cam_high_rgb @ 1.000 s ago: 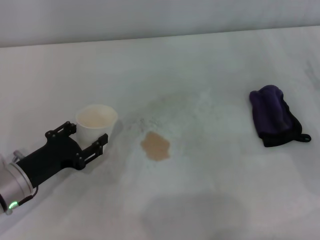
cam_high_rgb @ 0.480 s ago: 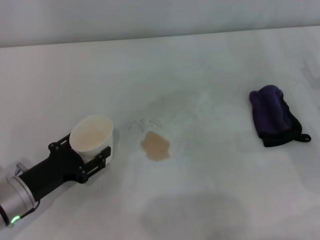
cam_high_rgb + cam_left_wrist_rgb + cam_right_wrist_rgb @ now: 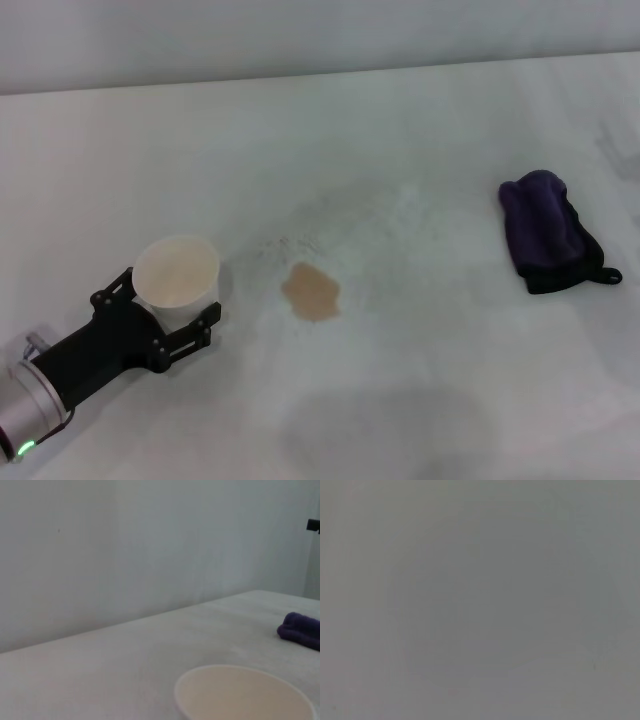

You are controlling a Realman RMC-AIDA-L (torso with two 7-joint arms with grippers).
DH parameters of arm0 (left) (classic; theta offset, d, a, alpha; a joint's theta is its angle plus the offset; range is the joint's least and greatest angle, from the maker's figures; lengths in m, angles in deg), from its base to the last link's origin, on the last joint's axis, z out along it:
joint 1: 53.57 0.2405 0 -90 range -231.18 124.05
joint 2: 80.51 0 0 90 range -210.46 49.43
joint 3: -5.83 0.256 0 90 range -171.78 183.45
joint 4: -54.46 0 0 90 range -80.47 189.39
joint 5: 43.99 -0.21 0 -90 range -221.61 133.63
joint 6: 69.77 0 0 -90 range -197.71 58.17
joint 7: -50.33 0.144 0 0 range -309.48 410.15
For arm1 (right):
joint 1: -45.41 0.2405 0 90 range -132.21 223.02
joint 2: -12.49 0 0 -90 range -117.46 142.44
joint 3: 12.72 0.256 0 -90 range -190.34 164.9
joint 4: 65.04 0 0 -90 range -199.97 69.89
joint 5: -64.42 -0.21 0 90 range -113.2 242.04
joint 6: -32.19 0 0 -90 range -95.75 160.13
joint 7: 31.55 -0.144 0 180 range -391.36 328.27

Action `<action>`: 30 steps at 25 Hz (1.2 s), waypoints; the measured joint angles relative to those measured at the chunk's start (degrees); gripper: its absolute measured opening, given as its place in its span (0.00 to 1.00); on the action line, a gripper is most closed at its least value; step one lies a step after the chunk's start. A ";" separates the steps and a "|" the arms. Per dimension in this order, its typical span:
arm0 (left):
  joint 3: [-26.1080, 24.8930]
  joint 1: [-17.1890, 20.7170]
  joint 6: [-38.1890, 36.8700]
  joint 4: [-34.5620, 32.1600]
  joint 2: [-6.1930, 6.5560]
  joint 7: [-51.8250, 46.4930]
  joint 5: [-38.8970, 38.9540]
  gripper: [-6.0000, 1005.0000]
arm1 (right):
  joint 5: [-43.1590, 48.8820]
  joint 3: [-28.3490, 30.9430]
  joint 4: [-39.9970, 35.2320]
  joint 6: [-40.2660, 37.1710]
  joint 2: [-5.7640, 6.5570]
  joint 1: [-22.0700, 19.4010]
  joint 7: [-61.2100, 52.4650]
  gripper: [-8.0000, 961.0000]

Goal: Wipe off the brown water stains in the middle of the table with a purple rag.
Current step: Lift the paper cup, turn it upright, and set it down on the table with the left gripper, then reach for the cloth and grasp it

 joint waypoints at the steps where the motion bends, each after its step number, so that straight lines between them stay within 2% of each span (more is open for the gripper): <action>1: 0.01 0.04 0.19 -0.01 0.00 0.02 -0.13 0.83 | 0.00 -0.07 0.00 0.08 0.00 -0.02 0.00 0.91; 2: 0.03 0.09 0.45 -0.01 0.00 0.10 -0.26 0.86 | 0.00 -0.13 0.00 0.14 0.00 -0.02 0.00 0.91; 9: 0.85 0.32 1.31 1.47 0.04 1.04 -0.42 0.87 | 0.00 -0.80 0.00 0.06 0.00 0.25 0.00 0.91; 26: 0.62 9.31 -7.81 1.48 -0.05 10.51 5.35 0.87 | 0.00 -3.99 -0.81 -0.99 -0.18 0.41 -0.28 0.91; 30: 0.55 11.14 -10.02 1.00 0.21 10.98 6.66 0.87 | 0.03 -4.42 -0.10 -3.42 -0.24 0.45 -4.63 0.91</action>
